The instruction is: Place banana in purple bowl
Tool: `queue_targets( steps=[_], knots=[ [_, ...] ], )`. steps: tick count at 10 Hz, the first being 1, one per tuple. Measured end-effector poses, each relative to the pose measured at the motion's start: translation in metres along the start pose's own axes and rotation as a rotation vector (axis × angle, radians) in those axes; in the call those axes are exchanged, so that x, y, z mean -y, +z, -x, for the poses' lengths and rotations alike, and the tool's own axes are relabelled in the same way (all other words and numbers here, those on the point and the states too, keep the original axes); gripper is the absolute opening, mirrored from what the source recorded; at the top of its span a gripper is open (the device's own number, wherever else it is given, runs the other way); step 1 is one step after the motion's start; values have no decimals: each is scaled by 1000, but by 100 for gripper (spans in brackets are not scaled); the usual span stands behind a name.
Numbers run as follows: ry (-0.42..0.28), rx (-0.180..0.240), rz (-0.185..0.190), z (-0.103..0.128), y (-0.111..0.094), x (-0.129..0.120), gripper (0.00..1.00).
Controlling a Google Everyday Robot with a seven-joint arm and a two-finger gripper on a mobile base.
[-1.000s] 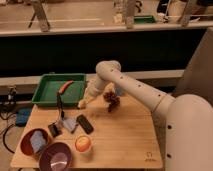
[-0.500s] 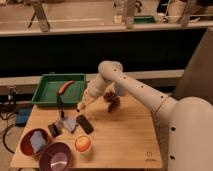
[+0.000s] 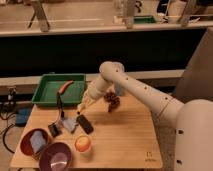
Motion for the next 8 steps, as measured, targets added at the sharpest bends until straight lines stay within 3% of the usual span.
queue_targets(
  steps=[1,3,5,8],
  knots=[
    [-3,0,6,1,0,0,11],
    [-31,4,41,16,9,14,1],
    [-46,3,38,22,-2,12,1],
    [-70,11,50,36,11,16,1]
  ],
)
